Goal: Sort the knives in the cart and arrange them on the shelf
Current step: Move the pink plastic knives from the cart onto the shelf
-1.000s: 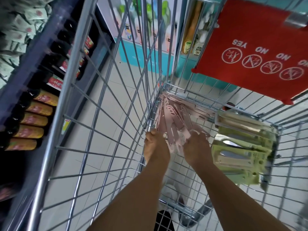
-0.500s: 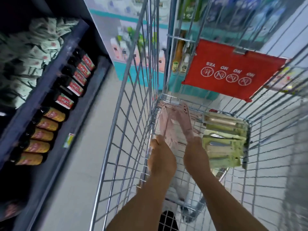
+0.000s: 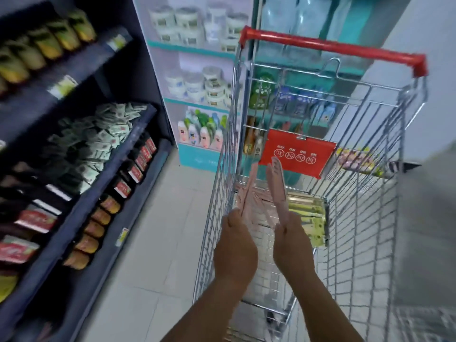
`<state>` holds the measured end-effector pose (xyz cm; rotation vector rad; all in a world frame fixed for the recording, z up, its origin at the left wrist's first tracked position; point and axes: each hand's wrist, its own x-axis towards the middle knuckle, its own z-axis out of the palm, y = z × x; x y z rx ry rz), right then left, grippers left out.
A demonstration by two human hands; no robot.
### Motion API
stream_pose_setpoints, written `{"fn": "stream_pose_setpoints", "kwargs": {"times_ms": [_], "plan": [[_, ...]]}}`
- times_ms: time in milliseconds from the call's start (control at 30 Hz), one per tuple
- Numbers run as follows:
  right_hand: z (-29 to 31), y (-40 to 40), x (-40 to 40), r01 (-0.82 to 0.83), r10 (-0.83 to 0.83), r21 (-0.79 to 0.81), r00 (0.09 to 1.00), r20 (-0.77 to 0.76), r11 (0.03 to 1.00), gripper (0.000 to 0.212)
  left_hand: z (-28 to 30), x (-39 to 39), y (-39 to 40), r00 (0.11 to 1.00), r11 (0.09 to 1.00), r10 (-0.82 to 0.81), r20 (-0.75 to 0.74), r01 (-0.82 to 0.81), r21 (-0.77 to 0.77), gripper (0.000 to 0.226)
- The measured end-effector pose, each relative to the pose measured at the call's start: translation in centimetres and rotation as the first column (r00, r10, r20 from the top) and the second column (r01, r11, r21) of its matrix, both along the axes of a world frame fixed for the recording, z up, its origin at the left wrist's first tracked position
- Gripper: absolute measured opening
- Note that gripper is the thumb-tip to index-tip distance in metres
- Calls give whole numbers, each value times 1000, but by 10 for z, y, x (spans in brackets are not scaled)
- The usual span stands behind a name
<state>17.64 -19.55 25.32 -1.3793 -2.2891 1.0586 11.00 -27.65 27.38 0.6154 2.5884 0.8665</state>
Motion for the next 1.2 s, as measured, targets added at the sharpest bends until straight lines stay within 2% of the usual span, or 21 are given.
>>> {"fn": "stream_pose_setpoints", "kwargs": {"times_ms": [200, 267, 400, 500, 733, 900, 1067, 1200], "plan": [[81, -18, -16, -128, 140, 89, 979, -146, 988, 3, 75, -7, -29, 987, 974, 144, -65, -130, 185, 21], [106, -27, -25, -188, 207, 117, 961, -182, 975, 6, 98, -12, -42, 970, 967, 196, -145, -167, 192, 19], [145, -52, -54, -319, 346, 157, 918, -194, 935, 32, 135, -28, -80, 919, 931, 330, -217, -278, 236, 7], [170, -82, -83, -391, 424, 184, 885, -192, 902, 34, 156, -46, -118, 861, 912, 396, -318, -329, 246, 7], [222, -182, -154, -575, 641, 300, 737, -212, 761, 26, 199, -97, -224, 708, 786, 611, -355, -488, 380, 9], [249, -266, -212, -649, 733, 349, 641, -227, 676, 26, 219, -146, -313, 580, 725, 689, -434, -560, 402, 8], [272, -345, -265, -722, 802, 351, 536, -262, 597, 41, 242, -193, -392, 499, 702, 707, -501, -585, 407, 10], [285, -393, -302, -763, 835, 343, 473, -282, 548, 54, 255, -225, -438, 484, 671, 734, -477, -624, 399, 16]]}}
